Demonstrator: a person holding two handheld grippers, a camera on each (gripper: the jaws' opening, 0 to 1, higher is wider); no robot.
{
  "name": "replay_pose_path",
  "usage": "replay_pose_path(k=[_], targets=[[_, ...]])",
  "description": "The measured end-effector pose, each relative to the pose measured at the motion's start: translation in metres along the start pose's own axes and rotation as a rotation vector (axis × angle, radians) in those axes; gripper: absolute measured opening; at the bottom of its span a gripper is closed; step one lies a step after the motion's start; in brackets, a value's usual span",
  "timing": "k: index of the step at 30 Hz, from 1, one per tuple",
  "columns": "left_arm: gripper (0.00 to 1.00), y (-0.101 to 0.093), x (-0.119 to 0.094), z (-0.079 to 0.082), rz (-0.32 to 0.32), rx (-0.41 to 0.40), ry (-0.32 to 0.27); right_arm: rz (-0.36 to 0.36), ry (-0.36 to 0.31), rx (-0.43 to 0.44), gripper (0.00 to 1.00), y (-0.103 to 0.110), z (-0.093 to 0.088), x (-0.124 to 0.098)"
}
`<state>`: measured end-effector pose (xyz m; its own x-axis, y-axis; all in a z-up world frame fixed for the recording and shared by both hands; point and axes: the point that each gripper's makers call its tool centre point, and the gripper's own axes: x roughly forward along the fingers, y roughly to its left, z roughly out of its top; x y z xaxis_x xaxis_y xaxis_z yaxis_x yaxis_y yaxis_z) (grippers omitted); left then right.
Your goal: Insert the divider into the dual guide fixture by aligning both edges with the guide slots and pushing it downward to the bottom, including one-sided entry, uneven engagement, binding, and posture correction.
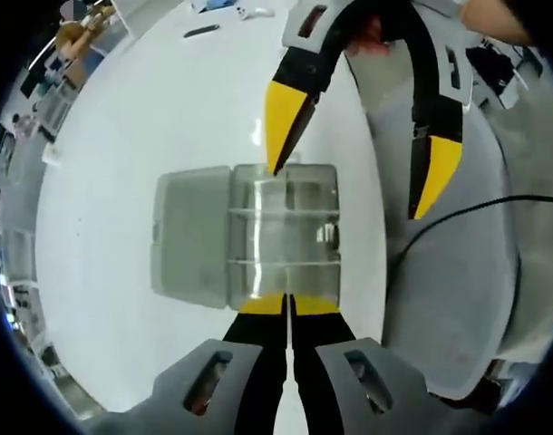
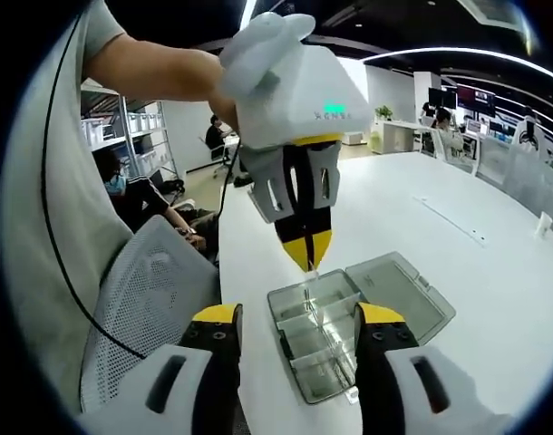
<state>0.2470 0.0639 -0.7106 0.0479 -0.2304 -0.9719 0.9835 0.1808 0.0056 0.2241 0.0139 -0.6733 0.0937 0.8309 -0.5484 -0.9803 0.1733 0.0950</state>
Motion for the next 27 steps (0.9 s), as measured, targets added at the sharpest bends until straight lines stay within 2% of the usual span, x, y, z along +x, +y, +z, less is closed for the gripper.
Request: replay_pose_path(k=[27], targets=[[0.0, -0.0004, 0.009, -0.0008, -0.009, -0.015, 0.009, 0.002, 0.002, 0.007, 0.47, -0.002, -0.0016, -0.0026]])
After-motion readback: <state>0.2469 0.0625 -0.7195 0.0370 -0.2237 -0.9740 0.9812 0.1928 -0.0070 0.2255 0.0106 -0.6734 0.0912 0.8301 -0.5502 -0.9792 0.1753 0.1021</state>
